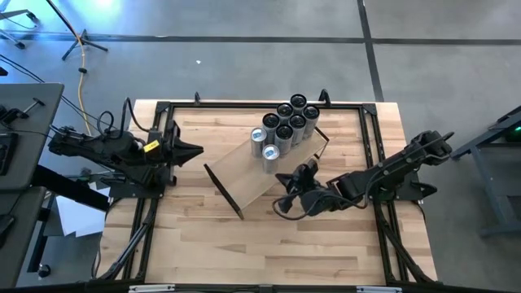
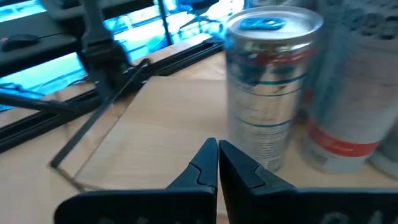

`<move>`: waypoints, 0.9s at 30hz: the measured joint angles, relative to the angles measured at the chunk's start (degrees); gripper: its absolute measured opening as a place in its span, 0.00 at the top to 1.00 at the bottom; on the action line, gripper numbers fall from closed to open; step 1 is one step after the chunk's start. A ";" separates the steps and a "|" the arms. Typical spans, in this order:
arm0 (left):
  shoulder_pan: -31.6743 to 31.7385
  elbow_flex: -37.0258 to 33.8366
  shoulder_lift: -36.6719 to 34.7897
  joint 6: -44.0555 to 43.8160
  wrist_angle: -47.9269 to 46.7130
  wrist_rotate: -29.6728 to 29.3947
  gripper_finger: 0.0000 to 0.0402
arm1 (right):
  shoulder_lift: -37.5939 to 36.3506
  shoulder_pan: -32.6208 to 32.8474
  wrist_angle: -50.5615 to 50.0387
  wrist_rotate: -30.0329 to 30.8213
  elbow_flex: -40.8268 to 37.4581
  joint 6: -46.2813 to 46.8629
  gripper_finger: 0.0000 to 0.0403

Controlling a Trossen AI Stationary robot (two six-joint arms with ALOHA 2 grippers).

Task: Place canned beverage on shelf
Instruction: Put the blue soda can on the shelf and align it with the other blue soda can

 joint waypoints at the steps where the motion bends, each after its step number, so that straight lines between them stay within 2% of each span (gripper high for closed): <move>1: 0.00 0.00 0.00 0.00 -0.02 -0.47 1.00 | 0.02 0.00 -0.29 1.03 0.00 -0.01 1.00; 5: 0.00 0.00 0.00 0.00 0.00 -1.25 1.00 | 0.04 -0.43 -0.27 4.47 0.00 0.10 1.00; 13: -0.02 0.00 0.09 0.46 -0.02 -1.79 1.00 | 0.11 -2.17 -0.29 1.23 -0.01 -0.32 1.00; 21: 0.00 0.00 0.17 0.46 -0.08 -2.07 1.00 | 0.78 -3.43 -1.65 0.46 -0.07 -0.44 1.00; 27: 0.00 0.00 0.16 0.53 0.10 -2.17 1.00 | 3.17 -4.13 -0.28 -3.16 -0.07 -0.45 1.00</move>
